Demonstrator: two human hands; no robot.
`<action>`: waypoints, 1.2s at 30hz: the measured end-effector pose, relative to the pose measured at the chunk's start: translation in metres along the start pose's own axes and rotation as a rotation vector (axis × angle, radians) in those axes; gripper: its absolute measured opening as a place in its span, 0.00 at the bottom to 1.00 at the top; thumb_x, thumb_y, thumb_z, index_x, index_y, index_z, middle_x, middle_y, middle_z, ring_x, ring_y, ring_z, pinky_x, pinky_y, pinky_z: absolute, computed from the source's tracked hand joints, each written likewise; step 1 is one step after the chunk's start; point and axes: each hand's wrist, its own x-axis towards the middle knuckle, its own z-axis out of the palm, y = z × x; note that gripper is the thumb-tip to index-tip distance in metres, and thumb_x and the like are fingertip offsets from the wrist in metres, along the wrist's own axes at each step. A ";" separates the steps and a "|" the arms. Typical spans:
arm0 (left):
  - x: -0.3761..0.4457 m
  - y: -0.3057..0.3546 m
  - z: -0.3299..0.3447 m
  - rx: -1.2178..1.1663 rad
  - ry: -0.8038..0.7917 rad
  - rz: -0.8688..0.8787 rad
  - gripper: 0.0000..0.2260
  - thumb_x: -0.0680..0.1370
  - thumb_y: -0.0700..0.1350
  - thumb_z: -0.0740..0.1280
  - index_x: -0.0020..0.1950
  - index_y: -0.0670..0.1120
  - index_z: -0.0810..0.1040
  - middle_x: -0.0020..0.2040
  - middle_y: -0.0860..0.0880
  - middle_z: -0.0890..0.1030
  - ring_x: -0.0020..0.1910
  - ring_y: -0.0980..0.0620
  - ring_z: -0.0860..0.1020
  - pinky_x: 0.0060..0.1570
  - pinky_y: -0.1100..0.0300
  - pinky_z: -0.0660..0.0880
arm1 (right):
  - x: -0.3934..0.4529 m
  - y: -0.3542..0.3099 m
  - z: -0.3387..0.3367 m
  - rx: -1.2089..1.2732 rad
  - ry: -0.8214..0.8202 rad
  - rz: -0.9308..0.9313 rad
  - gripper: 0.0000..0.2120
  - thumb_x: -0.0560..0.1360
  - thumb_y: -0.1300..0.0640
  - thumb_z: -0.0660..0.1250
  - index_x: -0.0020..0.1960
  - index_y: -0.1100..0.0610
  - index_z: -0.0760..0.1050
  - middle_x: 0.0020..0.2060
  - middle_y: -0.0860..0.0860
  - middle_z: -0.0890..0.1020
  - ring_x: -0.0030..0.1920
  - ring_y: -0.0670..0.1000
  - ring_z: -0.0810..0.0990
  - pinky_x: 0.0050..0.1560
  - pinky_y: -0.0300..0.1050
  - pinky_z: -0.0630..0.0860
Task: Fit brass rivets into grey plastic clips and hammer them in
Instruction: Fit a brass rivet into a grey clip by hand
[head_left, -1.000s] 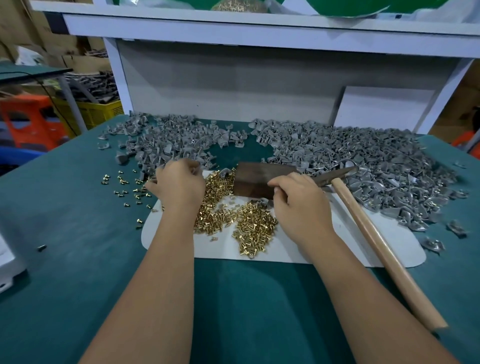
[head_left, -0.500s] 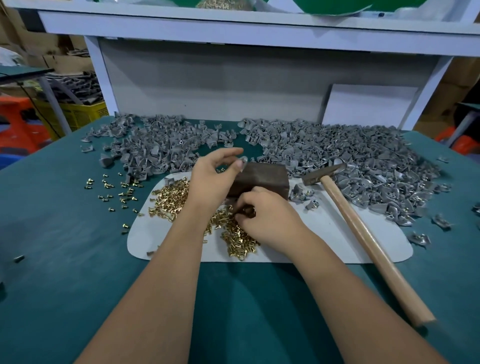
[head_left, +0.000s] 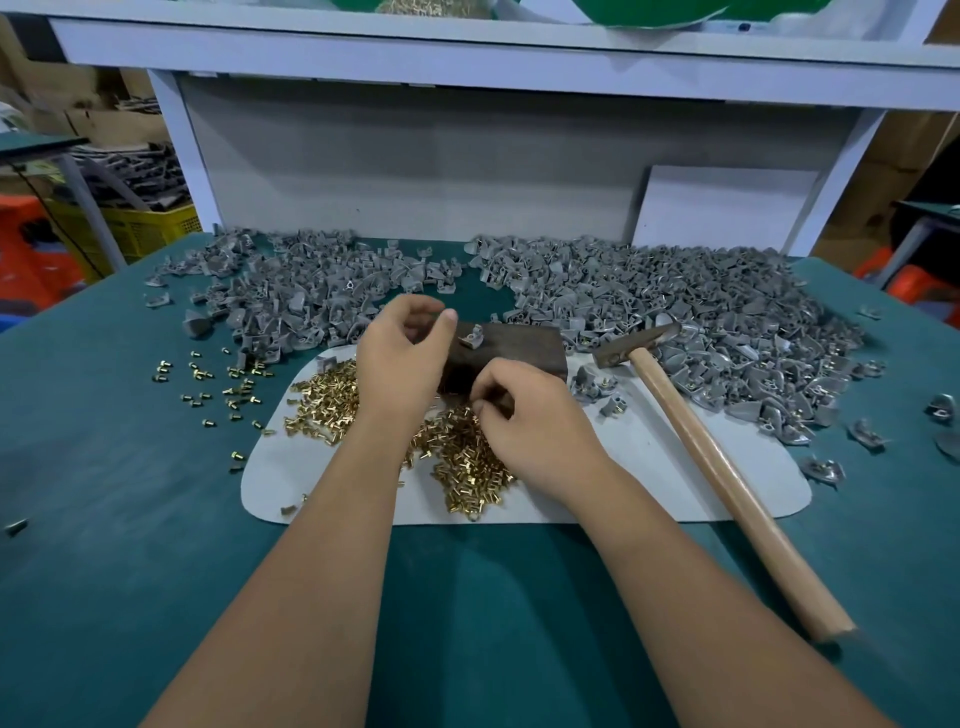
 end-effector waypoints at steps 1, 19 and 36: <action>0.000 0.000 -0.001 -0.001 0.034 -0.009 0.03 0.77 0.48 0.69 0.44 0.55 0.76 0.40 0.57 0.79 0.42 0.57 0.78 0.42 0.62 0.75 | 0.000 0.001 0.000 0.025 0.032 0.017 0.07 0.73 0.61 0.65 0.42 0.49 0.73 0.38 0.42 0.76 0.38 0.43 0.74 0.40 0.44 0.74; -0.004 0.000 0.005 0.151 -0.006 0.000 0.14 0.81 0.54 0.63 0.37 0.51 0.76 0.33 0.55 0.76 0.32 0.60 0.72 0.31 0.63 0.65 | 0.007 0.008 -0.002 0.143 0.259 0.112 0.09 0.71 0.65 0.70 0.40 0.51 0.79 0.39 0.45 0.78 0.37 0.39 0.74 0.39 0.29 0.70; -0.004 0.001 0.008 0.172 -0.142 -0.014 0.11 0.74 0.49 0.73 0.52 0.59 0.75 0.43 0.61 0.81 0.58 0.51 0.76 0.63 0.43 0.70 | 0.006 0.007 -0.006 0.087 0.326 0.100 0.07 0.72 0.64 0.68 0.42 0.53 0.80 0.40 0.45 0.78 0.39 0.41 0.74 0.42 0.35 0.72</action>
